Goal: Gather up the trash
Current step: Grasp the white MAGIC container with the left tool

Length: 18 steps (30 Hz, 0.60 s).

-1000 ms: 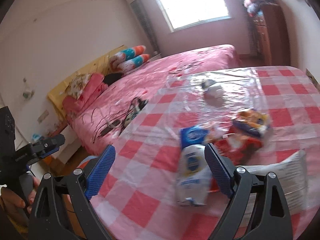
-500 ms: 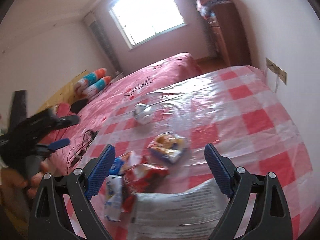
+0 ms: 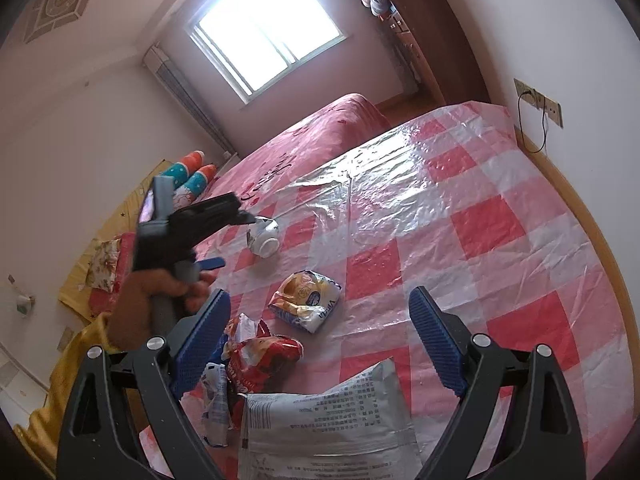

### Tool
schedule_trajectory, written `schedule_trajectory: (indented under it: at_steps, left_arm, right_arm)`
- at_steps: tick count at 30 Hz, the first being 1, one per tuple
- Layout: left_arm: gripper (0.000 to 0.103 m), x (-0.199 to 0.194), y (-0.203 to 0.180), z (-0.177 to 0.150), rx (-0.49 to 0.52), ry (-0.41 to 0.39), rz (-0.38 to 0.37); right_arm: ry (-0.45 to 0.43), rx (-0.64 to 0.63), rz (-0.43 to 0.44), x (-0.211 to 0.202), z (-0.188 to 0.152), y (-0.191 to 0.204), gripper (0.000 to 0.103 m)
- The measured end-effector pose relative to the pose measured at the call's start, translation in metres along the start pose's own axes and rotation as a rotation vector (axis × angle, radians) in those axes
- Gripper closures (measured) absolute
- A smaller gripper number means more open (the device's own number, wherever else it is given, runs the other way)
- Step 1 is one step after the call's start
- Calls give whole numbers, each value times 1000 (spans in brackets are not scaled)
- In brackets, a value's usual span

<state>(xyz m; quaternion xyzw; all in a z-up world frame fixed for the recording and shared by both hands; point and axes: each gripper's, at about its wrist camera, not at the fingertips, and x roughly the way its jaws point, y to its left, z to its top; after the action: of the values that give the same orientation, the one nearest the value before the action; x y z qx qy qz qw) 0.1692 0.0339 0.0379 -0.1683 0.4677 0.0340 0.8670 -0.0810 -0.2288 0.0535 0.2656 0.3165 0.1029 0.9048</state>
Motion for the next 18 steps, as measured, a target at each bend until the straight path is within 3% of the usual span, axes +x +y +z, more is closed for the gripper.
schedule_trajectory:
  at_steps: [13,15,17,18]
  left_arm:
    - [13,51,-18,19,41,39,84]
    - [20,54,-20,18,62,37,116]
    - [36,54,-24,18,95,26,173]
    - [37,54,-24,17,104,23,183]
  right_arm:
    - [49,-4,8,14,-5,-4,13]
    - [56,-1,13,16,-6,-4,13]
    - [62,-4,12,17,-7,-3,13]
    - [69,-5,14,19,-7,-3,13]
